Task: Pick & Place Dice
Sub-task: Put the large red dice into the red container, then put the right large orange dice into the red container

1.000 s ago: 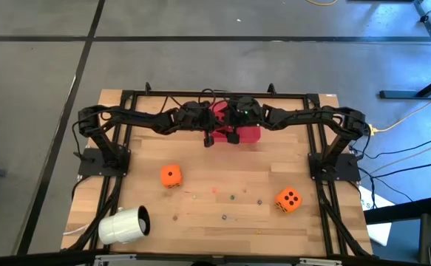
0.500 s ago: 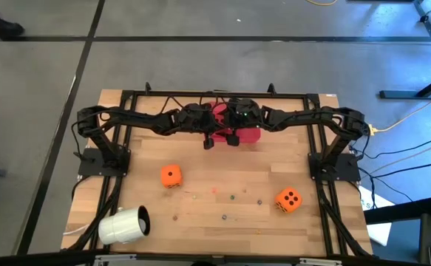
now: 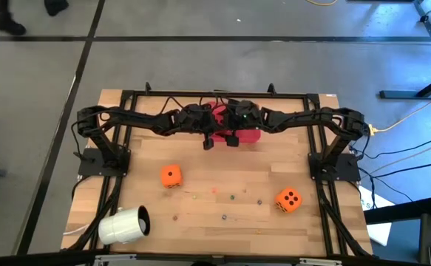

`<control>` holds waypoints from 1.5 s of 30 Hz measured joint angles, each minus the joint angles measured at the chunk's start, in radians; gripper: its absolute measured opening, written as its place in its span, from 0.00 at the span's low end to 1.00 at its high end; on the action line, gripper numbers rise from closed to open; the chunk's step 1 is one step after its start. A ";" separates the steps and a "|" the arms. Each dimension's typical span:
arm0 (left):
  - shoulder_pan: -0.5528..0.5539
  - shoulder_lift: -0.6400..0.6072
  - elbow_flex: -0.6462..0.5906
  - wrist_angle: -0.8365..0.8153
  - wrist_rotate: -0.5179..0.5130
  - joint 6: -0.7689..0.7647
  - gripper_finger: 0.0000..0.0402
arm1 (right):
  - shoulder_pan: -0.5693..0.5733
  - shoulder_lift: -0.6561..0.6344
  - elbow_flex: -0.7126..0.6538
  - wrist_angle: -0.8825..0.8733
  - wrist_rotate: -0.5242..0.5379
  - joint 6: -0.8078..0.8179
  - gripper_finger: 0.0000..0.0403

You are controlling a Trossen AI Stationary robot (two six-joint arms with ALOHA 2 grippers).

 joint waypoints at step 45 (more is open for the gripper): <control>0.021 -0.071 -0.004 -0.117 -0.047 -0.093 0.01 | 0.004 -0.003 0.002 -0.093 0.083 0.234 0.99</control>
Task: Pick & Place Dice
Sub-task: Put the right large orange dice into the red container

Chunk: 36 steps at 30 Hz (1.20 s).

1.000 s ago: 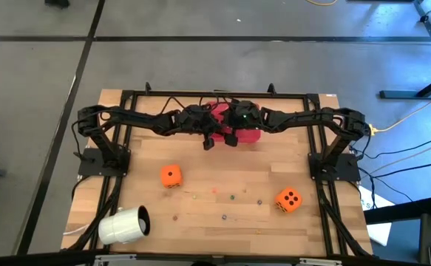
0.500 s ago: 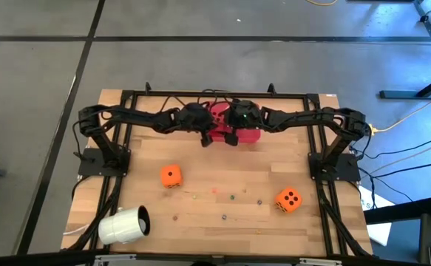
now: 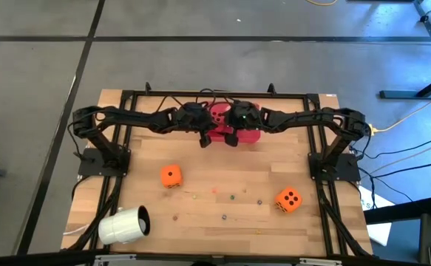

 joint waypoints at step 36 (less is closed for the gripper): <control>-0.424 -0.493 0.001 -0.499 -0.383 -0.008 0.01 | 0.401 -0.431 -0.001 -0.877 0.089 0.473 0.99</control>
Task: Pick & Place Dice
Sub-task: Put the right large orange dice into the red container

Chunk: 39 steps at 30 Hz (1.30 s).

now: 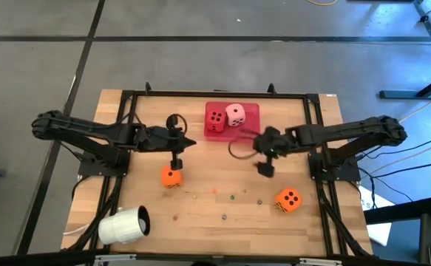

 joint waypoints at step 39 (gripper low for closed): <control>-0.032 0.139 0.000 0.142 -0.167 0.000 0.01 | 0.551 0.183 0.000 -0.342 -0.197 1.149 0.99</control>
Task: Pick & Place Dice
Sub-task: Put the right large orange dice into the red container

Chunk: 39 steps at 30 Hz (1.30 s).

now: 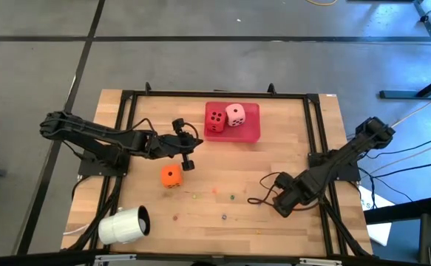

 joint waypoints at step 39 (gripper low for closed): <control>0.000 0.000 0.000 -0.010 0.001 0.023 0.01 | -0.005 0.008 -0.075 0.102 0.031 -0.096 0.99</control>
